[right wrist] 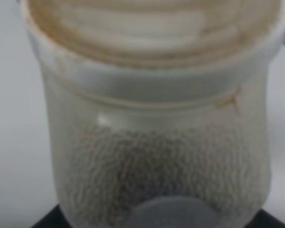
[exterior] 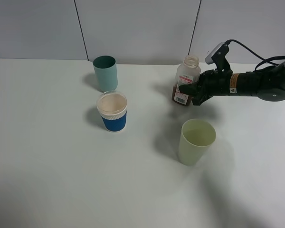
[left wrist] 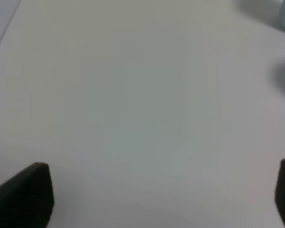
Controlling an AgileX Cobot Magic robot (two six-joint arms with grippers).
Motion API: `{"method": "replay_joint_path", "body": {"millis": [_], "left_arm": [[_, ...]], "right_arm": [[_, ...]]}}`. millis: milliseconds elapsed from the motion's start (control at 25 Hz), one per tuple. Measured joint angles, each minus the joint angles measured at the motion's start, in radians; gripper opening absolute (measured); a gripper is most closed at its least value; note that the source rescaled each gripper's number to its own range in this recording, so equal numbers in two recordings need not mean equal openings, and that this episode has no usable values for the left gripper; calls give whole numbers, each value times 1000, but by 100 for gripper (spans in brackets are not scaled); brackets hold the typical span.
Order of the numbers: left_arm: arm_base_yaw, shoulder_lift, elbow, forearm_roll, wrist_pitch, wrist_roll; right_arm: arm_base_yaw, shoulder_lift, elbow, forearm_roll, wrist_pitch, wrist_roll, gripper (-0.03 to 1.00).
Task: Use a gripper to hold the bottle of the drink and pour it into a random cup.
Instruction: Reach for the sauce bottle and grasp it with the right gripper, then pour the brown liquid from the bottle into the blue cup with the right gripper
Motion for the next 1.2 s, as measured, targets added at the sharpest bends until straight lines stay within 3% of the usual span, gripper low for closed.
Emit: {"method": "replay_joint_path", "body": {"millis": [440,800,1200], "left_arm": [[0,0,0,0,0,0],[0,0,0,0,0,0],[0,0,0,0,0,0]], "right_arm": [[0,-6,0,7,5,26,3],[13,-153,2,7,134,204,3],[53,-305,2,-66,133,354,3]]}}
